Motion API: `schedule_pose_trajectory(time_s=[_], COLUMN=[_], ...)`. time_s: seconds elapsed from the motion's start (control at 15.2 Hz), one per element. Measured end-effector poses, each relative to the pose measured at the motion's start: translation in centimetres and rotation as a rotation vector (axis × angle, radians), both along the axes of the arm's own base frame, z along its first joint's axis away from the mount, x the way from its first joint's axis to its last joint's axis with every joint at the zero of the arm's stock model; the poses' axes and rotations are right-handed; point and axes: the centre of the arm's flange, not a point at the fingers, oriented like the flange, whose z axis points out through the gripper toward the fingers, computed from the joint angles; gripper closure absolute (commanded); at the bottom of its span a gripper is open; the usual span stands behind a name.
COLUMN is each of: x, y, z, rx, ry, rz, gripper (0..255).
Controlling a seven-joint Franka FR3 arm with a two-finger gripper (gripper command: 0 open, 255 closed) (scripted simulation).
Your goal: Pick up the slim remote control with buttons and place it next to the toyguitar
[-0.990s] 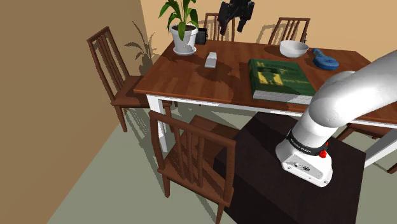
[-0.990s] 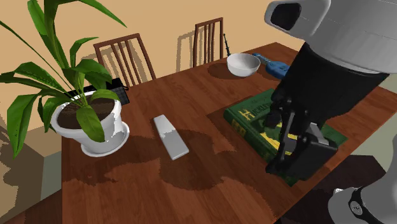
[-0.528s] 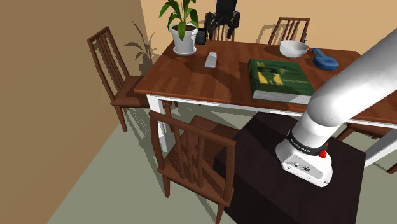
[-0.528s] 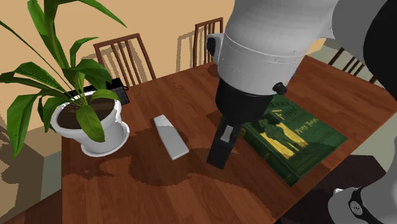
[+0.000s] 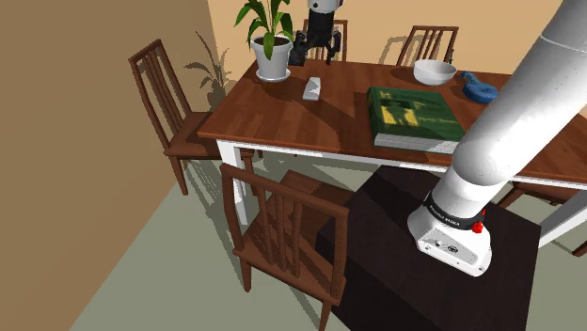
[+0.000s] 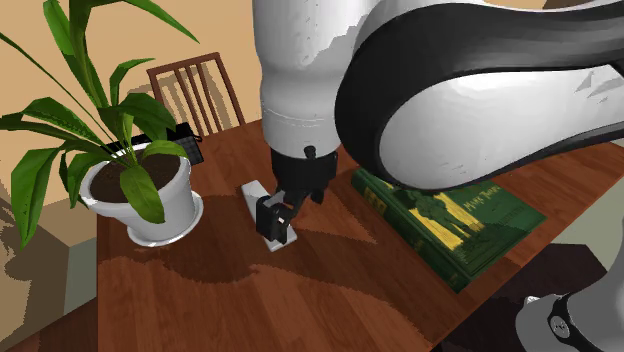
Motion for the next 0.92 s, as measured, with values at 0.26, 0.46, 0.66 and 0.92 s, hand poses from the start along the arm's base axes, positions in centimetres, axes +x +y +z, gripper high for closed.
schedule_pose_trajectory(time_s=[0.26,0.46,0.66,0.92], x=[3.5,6.1,8.3,10.7], y=[-3.3,-5.6,-8.5,-12.1], z=[-2.9,-5.1,-7.9,-10.6], rx=[0.005,0.009,0.012,0.017], ry=[0.019,0.033,0.047,0.066], rz=[-0.103,-0.18,-0.258,-0.361], gripper=[0,0,0,0])
